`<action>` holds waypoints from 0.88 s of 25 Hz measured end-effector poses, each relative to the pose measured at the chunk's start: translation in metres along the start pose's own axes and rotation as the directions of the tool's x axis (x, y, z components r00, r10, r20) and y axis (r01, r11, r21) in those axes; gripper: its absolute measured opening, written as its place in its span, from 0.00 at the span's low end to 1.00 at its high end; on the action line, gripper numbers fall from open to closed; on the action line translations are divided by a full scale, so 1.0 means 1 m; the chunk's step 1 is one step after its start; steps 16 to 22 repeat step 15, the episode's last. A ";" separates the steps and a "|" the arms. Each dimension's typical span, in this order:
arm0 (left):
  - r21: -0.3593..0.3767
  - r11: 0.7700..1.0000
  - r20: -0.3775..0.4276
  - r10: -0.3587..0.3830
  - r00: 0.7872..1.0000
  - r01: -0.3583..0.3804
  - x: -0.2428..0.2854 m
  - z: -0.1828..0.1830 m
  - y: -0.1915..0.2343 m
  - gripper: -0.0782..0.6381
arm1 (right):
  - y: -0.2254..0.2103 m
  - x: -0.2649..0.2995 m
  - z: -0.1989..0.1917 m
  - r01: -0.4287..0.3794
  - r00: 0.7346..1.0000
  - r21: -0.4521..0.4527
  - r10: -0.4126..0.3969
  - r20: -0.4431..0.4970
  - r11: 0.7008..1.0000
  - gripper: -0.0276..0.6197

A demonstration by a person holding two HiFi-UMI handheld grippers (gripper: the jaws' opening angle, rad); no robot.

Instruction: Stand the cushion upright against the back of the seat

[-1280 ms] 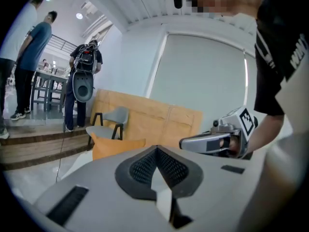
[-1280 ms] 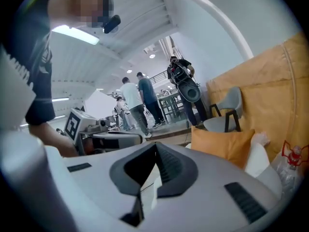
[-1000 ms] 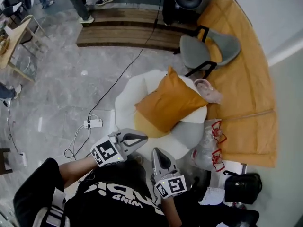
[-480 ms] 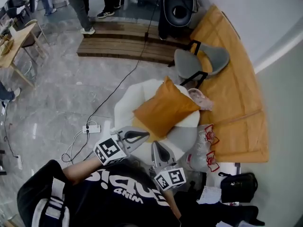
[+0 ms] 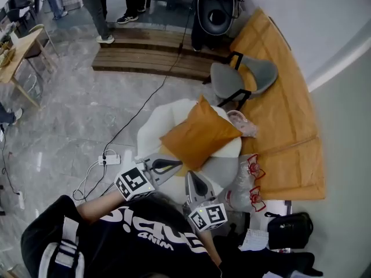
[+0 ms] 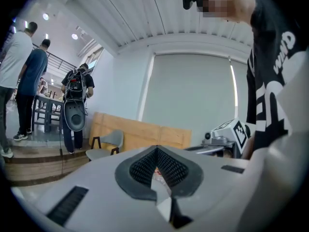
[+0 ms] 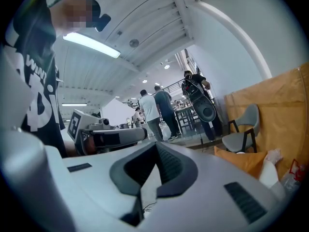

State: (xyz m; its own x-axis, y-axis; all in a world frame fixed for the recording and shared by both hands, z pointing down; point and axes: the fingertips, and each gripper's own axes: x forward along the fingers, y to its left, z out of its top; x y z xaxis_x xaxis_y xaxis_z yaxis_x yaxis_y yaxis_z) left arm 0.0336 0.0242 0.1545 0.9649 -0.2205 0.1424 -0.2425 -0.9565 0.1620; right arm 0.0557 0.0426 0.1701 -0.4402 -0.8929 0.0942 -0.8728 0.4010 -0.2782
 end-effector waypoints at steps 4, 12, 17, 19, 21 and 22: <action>-0.001 1.000 -0.003 -0.005 1.000 0.005 0.001 0.001 0.003 0.12 | -0.003 0.000 0.000 0.007 1.000 0.005 -0.007 -0.001 1.000 0.07; -0.011 1.000 0.002 0.000 1.000 0.000 -0.001 0.003 0.008 0.12 | -0.002 0.001 -0.006 0.013 1.000 0.018 -0.012 -0.011 1.000 0.07; -0.013 1.000 0.000 0.002 1.000 -0.002 -0.003 0.001 0.010 0.12 | -0.001 0.003 -0.006 0.010 1.000 0.018 -0.010 -0.015 1.000 0.07; -0.013 1.000 0.000 0.002 1.000 -0.002 -0.003 0.001 0.010 0.12 | -0.001 0.003 -0.006 0.010 1.000 0.018 -0.010 -0.015 1.000 0.07; -0.013 1.000 0.000 0.002 1.000 -0.002 -0.003 0.001 0.010 0.12 | -0.001 0.003 -0.006 0.010 1.000 0.018 -0.010 -0.015 1.000 0.07; -0.013 1.000 0.000 0.002 1.000 -0.002 -0.003 0.001 0.010 0.12 | -0.001 0.003 -0.006 0.010 1.000 0.018 -0.010 -0.015 1.000 0.07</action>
